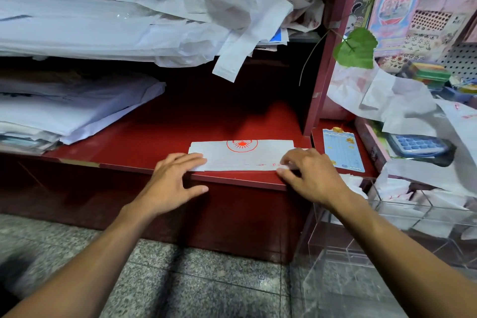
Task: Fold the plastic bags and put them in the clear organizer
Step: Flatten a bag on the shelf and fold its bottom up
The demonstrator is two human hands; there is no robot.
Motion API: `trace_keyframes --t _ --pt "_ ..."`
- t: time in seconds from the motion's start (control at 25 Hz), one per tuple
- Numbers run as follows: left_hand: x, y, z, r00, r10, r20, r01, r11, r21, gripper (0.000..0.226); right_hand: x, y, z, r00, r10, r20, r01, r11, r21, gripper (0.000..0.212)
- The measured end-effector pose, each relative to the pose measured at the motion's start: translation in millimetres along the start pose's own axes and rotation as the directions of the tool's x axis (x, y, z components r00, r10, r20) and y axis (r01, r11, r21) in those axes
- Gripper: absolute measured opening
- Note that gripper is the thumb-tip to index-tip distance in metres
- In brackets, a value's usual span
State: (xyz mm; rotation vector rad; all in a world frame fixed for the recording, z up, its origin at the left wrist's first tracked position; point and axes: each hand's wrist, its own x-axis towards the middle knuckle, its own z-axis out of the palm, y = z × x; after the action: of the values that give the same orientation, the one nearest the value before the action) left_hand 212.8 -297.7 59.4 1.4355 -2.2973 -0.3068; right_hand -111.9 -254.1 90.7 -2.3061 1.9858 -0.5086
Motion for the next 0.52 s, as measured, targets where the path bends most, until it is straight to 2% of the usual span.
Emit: trace_keyframes --t 0.12,0.16,0.24,0.32,0.36,0.4,0.44,0.48,0.52 --pt "-0.4 -5.2 -1.0 0.986 0.05 -0.161 -0.058 0.997 -0.048 0.047 -11.3 5.3 -9.3 0.981 -0.09 0.173 0.094 0.995 -0.016 0.064" --pt "-0.6 -5.7 -2.8 0.976 0.06 -0.209 -0.082 0.992 -0.095 0.037 -13.8 7.7 -12.5 0.972 -0.102 0.214 0.111 0.993 -0.032 0.067" --pt "-2.8 -0.2 -10.5 0.974 -0.016 -0.226 -0.041 0.968 -0.246 0.025 -15.2 12.9 -13.5 0.966 -0.142 0.215 0.146 0.989 -0.006 0.05" --pt "-4.0 9.6 -19.3 0.973 -0.149 -0.175 0.058 0.895 -0.443 0.027 -14.4 16.6 -15.6 0.985 -0.157 0.064 0.14 0.966 0.219 0.016" --pt "-3.0 15.3 -23.5 0.964 -0.217 -0.157 0.094 0.824 -0.559 0.026 -14.1 16.0 -20.8 0.995 -0.095 0.002 0.086 0.911 0.404 0.005" --pt "-0.9 22.3 -27.8 0.95 -0.279 -0.143 0.111 0.727 -0.678 0.023 -13.3 12.0 -29.2 1.0 0.018 -0.014 -0.006 0.801 0.599 0.007" --pt "1.6 30.0 -32.0 0.935 -0.331 -0.128 0.111 0.616 -0.78 0.019 -12.0 6.8 -37.4 0.991 0.13 0.009 -0.091 0.642 0.761 0.011" --pt "5.3 37.5 -35.2 0.92 -0.376 -0.11 0.106 0.51 -0.853 0.017 -9.7 2.5 -42.6 0.974 0.219 0.06 -0.16 0.474 0.866 0.016" --pt "9.6 44.2 -37.4 0.904 -0.418 -0.094 0.106 0.431 -0.896 0.016 -6.4 -1.0 -44.9 0.954 0.283 0.103 -0.206 0.364 0.908 0.02"
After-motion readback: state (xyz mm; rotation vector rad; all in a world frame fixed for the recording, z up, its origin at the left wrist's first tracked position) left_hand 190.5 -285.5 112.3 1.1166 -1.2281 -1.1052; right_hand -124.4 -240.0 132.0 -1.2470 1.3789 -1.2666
